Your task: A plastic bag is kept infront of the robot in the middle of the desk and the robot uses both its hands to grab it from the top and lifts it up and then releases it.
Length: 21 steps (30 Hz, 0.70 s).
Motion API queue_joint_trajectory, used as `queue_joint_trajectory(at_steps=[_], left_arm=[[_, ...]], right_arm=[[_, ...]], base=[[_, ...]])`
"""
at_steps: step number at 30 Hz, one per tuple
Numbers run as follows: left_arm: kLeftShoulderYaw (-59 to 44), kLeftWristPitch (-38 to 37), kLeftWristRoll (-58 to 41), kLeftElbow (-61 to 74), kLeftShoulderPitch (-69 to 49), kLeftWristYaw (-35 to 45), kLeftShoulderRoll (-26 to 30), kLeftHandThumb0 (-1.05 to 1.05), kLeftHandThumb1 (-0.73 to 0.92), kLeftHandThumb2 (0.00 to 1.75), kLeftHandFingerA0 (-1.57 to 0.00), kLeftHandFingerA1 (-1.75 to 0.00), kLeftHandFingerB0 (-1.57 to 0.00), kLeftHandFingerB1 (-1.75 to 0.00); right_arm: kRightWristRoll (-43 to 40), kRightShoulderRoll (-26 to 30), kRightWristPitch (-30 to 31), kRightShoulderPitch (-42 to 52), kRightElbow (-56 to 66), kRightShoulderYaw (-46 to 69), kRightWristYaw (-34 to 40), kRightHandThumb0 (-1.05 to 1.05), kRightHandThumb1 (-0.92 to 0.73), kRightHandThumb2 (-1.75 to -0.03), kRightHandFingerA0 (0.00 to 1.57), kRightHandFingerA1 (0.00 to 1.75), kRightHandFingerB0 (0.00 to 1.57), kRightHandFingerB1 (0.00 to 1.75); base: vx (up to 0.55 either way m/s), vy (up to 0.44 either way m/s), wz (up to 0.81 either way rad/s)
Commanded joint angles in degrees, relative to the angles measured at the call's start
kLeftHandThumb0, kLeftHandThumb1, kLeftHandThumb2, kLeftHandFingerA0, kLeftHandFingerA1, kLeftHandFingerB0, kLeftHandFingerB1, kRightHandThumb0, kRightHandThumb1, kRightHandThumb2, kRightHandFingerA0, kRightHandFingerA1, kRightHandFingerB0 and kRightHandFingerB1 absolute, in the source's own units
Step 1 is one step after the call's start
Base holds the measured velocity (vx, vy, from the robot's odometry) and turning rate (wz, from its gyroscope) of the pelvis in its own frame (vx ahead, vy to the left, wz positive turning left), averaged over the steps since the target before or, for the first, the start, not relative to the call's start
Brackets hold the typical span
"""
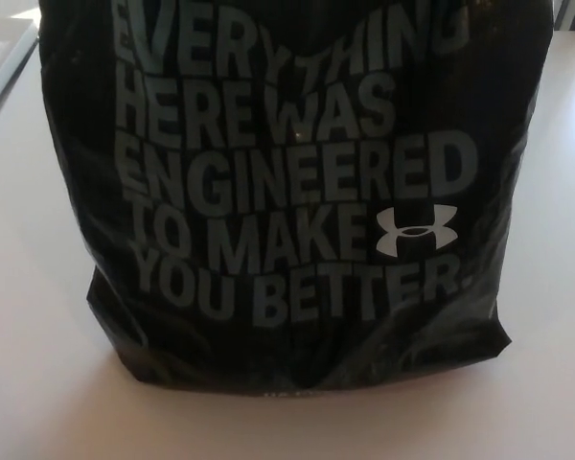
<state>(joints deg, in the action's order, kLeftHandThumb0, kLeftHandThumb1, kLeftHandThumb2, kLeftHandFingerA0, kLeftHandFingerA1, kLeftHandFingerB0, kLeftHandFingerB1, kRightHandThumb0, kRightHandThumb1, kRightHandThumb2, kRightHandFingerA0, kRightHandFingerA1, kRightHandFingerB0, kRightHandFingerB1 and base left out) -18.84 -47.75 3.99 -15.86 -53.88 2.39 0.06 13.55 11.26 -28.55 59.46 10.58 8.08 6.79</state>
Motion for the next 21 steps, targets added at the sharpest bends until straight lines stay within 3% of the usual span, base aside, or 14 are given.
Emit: queue_joint_trajectory(at_steps=[1,5,6,8,9,13,14,15,17,18,21], left_arm=[[-6.52,-34.98,-8.19,-10.81,-1.15,-3.62,-1.84,-0.44,0.8,0.65,-0.32,-0.4,-0.18,-0.3],[-8.68,-31.76,-5.26,-9.44,-0.86,-4.25,-2.44,-0.47,0.81,0.64,-0.34,-0.43,-0.23,-0.32],[-9.12,-31.77,-4.79,-9.48,-0.62,-4.31,-2.46,-0.46,0.82,0.64,-0.35,-0.44,-0.24,-0.32],[-9.34,-32.32,-4.49,-9.97,-1.3,-3.85,-1.98,-0.48,0.83,0.64,-0.36,-0.42,-0.23,-0.31],[-9.28,-32.19,-4.44,-10.02,-1.39,-3.75,-1.86,-0.48,0.83,0.64,-0.33,-0.41,-0.23,-0.31],[-9.96,-32.66,-4.33,-10.64,-0.19,-3.75,-1.39,-0.48,0.82,0.64,-0.36,-0.42,-0.24,-0.32],[-9.86,-32.29,-4.37,-10.18,-0.56,-3.62,-1.29,-0.48,0.83,0.64,-0.36,-0.41,-0.24,-0.31],[-9.7,-32.28,-4.37,-9.87,-0.9,-3.48,-1.27,-0.5,0.83,0.64,-0.36,-0.42,-0.25,-0.32],[-9.82,-32.24,-3.67,-9.52,-1.34,-3.37,-1.42,-0.54,0.83,0.64,-0.34,-0.41,-0.23,-0.31],[-9.96,-32.17,-3.34,-9.46,-1.4,-3.35,-1.45,-0.53,0.83,0.64,-0.34,-0.4,-0.23,-0.31],[-10.08,-33.33,-3.44,-10.66,-0.34,-3.23,-1.08,-0.52,0.83,0.64,-0.33,-0.41,-0.23,-0.32]], right_arm=[[29.76,-2.07,-22.9,8.28,-1.77,1.52,22.71,-0.27,-0.73,-1.18,0.01,0.51,0.0,0.48],[35.7,-1.88,-15.94,8.53,0.51,-1.3,27.49,-0.27,-0.72,-1.17,0.01,0.5,0.0,0.48],[36.68,-1.88,-14.62,8.62,0.93,-1.93,28.15,-0.5,-0.8,-0.78,0.13,0.37,0.13,0.34],[39.28,-1.98,-12.11,9.66,1.34,-3.33,30.85,-0.48,-0.78,-0.77,0.14,0.37,0.14,0.35],[39.71,-1.99,-11.49,9.69,1.33,-3.66,31.29,-0.42,-0.84,-0.65,0.16,0.32,0.13,0.28],[41.6,-2.57,-7.34,8.3,1.52,-6.34,32.68,-0.41,-0.84,-0.65,0.18,0.33,0.13,0.29],[42.03,-2.61,-6.75,7.92,1.34,-7.1,33.05,-0.45,-0.73,-0.78,0.14,0.39,0.13,0.36],[42.11,-2.54,-6.44,7.52,1.1,-7.7,33.07,-0.4,-0.83,-0.65,0.2,0.34,0.15,0.29],[41.29,-2.27,-6.33,7.07,0.81,-8.48,31.58,-0.43,-0.87,-0.66,0.19,0.34,0.15,0.29],[41.53,-2.08,-5.66,7.03,0.91,-8.92,31.16,-0.25,-0.67,-1.15,0.07,0.51,0.06,0.5],[43.1,-1.72,-3.55,7.2,1.56,-9.66,31.32,-0.25,-0.66,-1.15,0.07,0.51,0.07,0.5]], base=[[0.0,0.0,0.0],[0.0,0.0,0.0],[0.0,0.0,0.0],[0.0,0.0,0.0],[0.0,0.0,0.0],[0.0,0.0,0.0],[0.0,0.0,0.0],[0.0,0.0,0.0],[0.0,0.0,0.0],[0.0,0.0,0.0],[0.0,0.0,0.0]])
